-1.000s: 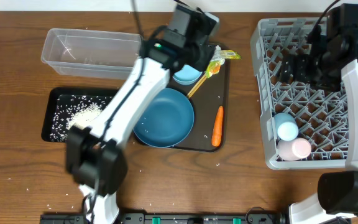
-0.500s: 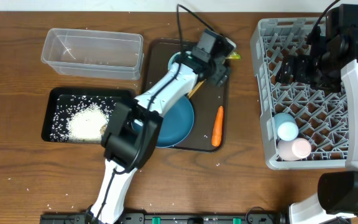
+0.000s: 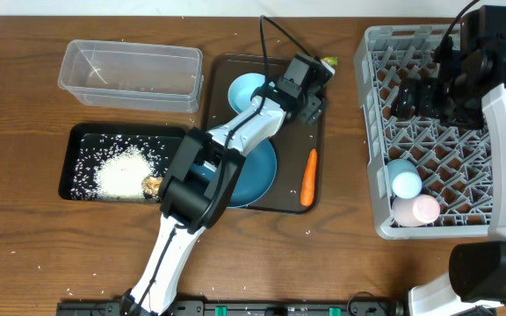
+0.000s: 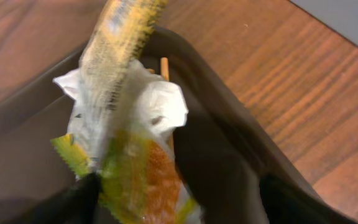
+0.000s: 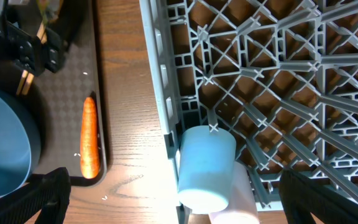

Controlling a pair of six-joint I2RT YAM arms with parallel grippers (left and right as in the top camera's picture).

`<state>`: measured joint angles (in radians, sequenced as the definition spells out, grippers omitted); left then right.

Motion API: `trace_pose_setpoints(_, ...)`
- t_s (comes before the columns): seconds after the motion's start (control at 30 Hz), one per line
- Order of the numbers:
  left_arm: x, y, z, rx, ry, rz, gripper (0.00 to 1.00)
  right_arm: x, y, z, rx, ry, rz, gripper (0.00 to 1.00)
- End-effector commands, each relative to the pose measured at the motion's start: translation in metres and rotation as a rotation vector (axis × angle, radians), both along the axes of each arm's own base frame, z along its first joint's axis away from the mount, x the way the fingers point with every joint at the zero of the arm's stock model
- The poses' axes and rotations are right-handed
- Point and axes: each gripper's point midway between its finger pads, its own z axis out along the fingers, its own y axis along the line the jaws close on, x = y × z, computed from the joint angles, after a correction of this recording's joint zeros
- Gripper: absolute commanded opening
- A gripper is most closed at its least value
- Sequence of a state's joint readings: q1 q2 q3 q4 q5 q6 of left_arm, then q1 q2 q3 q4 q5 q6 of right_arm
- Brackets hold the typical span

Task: Sort waste into correct bins and load items into the dishwasher rack
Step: 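Grasp the snack wrapper on the brown tray with the left gripper, then drop the snack wrapper into the clear plastic bin with left gripper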

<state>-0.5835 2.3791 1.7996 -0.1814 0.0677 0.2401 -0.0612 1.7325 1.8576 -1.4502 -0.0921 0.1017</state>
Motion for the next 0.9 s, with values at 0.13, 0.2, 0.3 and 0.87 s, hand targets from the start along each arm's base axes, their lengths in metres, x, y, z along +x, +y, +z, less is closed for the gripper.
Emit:
trace_pose_setpoints(0.13,-0.003,0.008,-0.011,0.044,0.024,0.006,0.24,0.001,0.001,0.006,-0.021,-0.021,0.020,0.99)
trace_pose_setpoints(0.2,-0.004,0.009,-0.010,0.046,0.032,0.009,0.11,0.001,0.001,0.006,-0.022,-0.021,0.020,0.99)
trace_pose_setpoints(0.3,-0.006,0.009,-0.003,0.027,0.043,0.035,0.06,0.001,0.001,0.006,-0.022,-0.021,0.020,0.99)
trace_pose_setpoints(0.87,-0.016,0.067,0.186,-0.109,-0.097,0.148,0.06,0.007,-0.001,0.008,-0.034,-0.048,0.016,0.99)
